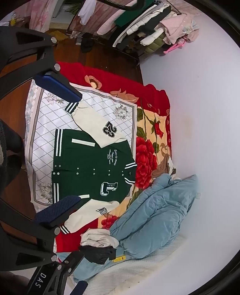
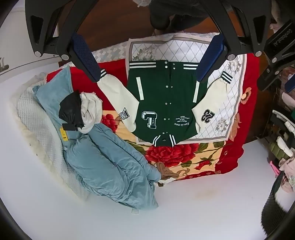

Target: Fold large clothes

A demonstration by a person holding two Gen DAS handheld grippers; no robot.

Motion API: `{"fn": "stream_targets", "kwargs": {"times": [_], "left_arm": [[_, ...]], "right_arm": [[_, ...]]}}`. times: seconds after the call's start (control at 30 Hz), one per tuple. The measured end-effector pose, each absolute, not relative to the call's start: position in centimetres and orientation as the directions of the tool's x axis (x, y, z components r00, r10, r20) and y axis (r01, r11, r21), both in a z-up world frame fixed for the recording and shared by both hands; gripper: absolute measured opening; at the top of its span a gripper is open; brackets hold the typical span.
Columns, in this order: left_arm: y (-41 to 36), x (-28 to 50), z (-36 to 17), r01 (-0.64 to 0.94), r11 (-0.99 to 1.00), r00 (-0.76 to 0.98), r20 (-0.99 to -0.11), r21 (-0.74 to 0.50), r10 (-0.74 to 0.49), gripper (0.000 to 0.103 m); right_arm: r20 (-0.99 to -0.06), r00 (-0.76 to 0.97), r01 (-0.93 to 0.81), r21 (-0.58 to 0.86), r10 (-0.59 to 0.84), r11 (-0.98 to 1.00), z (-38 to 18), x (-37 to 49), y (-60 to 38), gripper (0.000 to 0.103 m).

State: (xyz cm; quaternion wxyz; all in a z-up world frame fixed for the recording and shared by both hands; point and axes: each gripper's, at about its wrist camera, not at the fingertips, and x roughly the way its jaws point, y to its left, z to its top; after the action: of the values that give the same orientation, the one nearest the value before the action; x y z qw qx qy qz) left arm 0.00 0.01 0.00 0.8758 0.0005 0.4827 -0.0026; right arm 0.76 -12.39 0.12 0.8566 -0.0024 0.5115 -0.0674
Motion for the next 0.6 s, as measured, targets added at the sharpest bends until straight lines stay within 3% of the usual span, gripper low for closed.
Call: {"fn": "stream_targets", "kwargs": {"times": [0.6], "left_arm": [[0.02,-0.01,0.0,0.006,1.0,0.538,-0.843,-0.002,-0.005,0.103]], "right_arm": [[-0.872,0.475,0.11,-0.074,-0.118,0.991,0.28,0.52,-11.86,0.103]]}}
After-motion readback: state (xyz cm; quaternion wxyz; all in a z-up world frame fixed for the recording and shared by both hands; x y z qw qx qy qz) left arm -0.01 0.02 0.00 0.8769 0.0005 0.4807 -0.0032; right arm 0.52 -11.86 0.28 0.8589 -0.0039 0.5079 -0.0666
